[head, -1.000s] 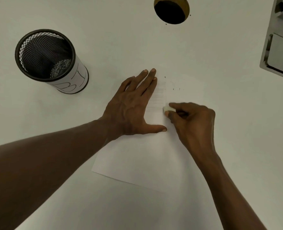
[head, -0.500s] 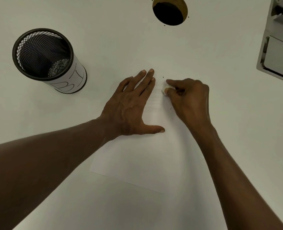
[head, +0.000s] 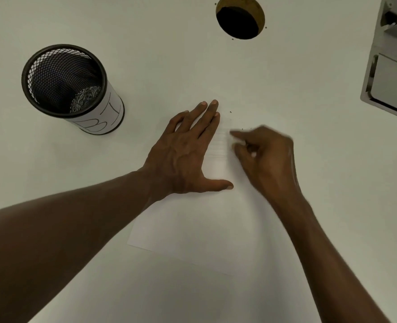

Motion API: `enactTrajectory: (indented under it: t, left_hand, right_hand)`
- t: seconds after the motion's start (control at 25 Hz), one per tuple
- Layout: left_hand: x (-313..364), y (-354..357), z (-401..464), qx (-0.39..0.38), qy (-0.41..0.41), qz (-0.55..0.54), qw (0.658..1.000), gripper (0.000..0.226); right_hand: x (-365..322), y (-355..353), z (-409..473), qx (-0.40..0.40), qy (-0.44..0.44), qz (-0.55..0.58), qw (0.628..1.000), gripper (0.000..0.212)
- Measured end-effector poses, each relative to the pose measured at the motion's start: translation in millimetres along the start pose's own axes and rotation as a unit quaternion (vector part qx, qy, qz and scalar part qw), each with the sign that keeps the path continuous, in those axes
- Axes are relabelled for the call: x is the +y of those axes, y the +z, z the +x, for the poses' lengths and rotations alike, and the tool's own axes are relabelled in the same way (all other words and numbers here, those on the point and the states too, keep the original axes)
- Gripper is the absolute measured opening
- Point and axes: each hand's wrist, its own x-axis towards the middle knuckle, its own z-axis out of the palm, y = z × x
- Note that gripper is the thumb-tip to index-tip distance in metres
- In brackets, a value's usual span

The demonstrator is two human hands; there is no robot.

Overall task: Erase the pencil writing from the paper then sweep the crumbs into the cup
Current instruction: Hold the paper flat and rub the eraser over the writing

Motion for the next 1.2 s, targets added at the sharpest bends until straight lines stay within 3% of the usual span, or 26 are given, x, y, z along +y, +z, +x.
enactTrajectory:
  t: [0.08,0.28,0.48,0.68,0.84,1.04,1.2]
  left_hand:
    - [-1,0,0,0.001,-0.002,0.004,1.0,0.133]
    - [0,0,0,0.004,0.001,0.004,1.0,0.132]
    - [0,0,0,0.001,0.0,0.009,1.0,0.133]
    - [0,0,0,-0.005,0.006,0.016,1.0,0.131]
    - [-1,0,0,-0.003,0.003,0.01,1.0,0.13]
    - [0,-1,1,-0.009,0.005,0.009,1.0,0.131]
    - [-1,-1,1,-0.006,0.001,0.01,1.0,0.131]
  right_hand:
    - [-4,-3,-32,-0.028,-0.025,0.004,0.999,0.024]
    - [-1,-3,31,0.032,-0.037,-0.008,0.999,0.019]
    - [-1,-5,-19,0.013,-0.081,-0.029,0.996,0.014]
    - [-6,-2,44,0.038,-0.12,-0.046,0.991,0.011]
    - [-6,-4,-3,0.005,-0.111,-0.047,0.993,0.011]
    - [-9,-1,50,0.027,-0.113,-0.031,0.993,0.012]
    - [-11,0,-3,-0.002,-0.094,-0.025,0.995,0.013]
